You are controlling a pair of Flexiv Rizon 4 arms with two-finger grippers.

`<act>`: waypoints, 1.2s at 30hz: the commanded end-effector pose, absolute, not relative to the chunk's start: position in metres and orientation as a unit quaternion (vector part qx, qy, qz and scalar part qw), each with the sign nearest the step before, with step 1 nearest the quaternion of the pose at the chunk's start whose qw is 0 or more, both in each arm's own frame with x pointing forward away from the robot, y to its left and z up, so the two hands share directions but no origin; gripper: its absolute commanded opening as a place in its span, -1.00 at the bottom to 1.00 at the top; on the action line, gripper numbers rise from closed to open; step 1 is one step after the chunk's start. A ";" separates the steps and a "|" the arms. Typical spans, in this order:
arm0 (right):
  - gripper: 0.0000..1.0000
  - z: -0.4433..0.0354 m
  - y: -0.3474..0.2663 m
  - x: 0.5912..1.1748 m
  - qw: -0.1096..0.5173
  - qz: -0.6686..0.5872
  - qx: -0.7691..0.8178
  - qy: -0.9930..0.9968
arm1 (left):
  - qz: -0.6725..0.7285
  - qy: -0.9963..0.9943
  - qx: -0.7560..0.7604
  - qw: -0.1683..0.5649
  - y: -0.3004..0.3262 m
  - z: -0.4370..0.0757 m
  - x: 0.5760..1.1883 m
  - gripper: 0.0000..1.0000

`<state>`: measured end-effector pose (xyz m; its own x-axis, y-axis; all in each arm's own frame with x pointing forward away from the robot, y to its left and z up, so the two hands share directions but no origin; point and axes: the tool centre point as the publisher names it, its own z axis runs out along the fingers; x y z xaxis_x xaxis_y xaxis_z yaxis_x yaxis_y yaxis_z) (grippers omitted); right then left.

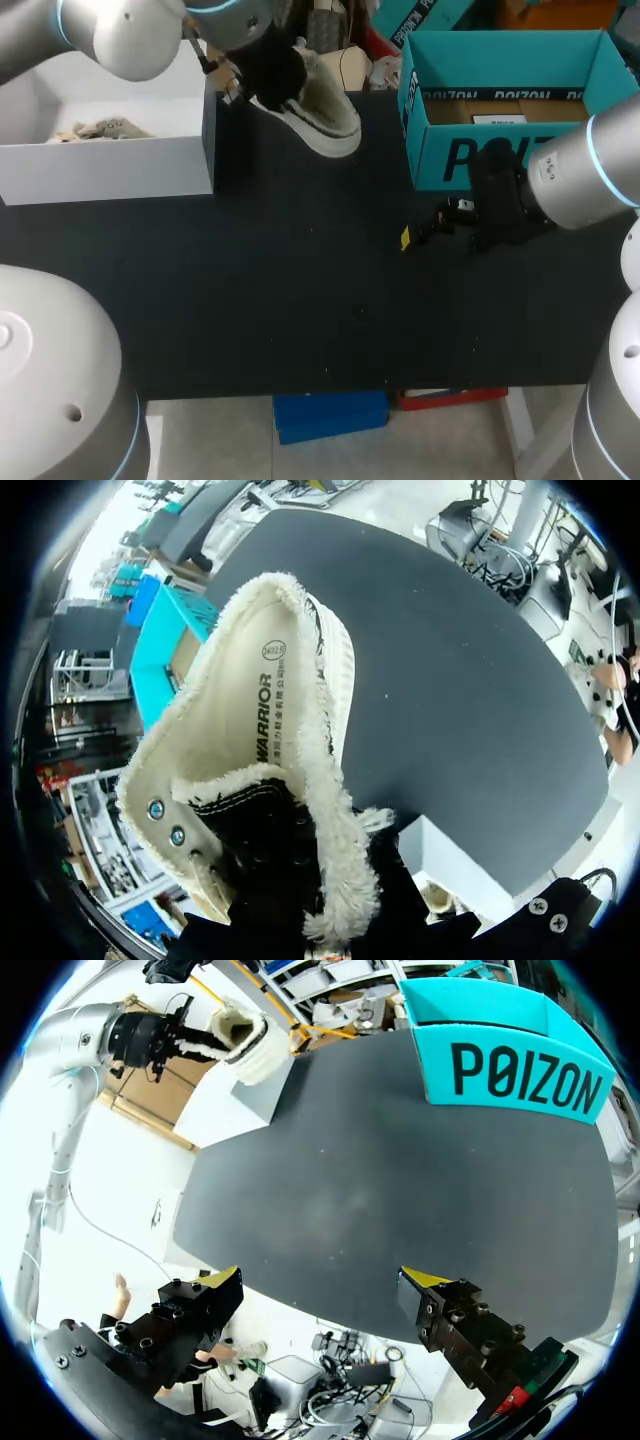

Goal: Take the shoe out of the shoebox, open the shoe tongue, remove and reinsert the insole, then place the shoe into the shoebox

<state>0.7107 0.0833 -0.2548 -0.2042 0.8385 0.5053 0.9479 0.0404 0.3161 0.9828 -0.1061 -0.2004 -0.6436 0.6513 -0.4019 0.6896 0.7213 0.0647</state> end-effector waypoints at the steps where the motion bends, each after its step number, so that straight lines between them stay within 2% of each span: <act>1: 1.00 -0.255 0.084 0.711 0.091 -0.300 -0.625 -0.715 | -0.063 0.956 0.167 0.234 -0.061 -0.175 0.984 -1.00; 9: 1.00 -0.255 0.084 0.711 0.091 -0.300 -0.625 -0.715 | -0.068 0.971 0.025 0.227 0.012 -0.178 1.020 -1.00; 18: 1.00 -0.255 0.084 0.711 0.091 -0.300 -0.625 -0.715 | -0.067 0.974 -0.051 0.210 0.077 -0.196 1.051 -1.00; 36: 1.00 -0.255 0.084 0.711 0.091 -0.300 -0.625 -0.715 | -0.014 0.978 -0.023 0.208 0.140 -0.215 1.062 -1.00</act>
